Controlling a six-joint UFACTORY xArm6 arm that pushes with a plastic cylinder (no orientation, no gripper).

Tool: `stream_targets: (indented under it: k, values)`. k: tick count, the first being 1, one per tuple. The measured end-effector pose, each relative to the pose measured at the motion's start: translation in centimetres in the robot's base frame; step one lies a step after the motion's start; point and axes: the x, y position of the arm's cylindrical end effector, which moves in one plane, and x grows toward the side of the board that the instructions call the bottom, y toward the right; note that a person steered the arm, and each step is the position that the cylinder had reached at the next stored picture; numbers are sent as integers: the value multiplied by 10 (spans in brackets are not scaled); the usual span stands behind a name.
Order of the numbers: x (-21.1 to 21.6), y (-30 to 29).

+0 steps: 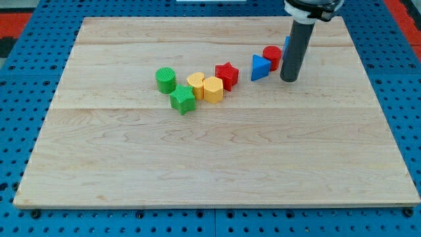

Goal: Push the red star closer to the group of blocks

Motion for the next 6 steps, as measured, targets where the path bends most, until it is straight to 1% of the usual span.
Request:
stream_targets:
  k: [1, 2, 3, 4, 6]
  values:
    - [17, -19]
    - [31, -72]
    - [30, -141]
    - [11, -172]
    - [-15, -99]
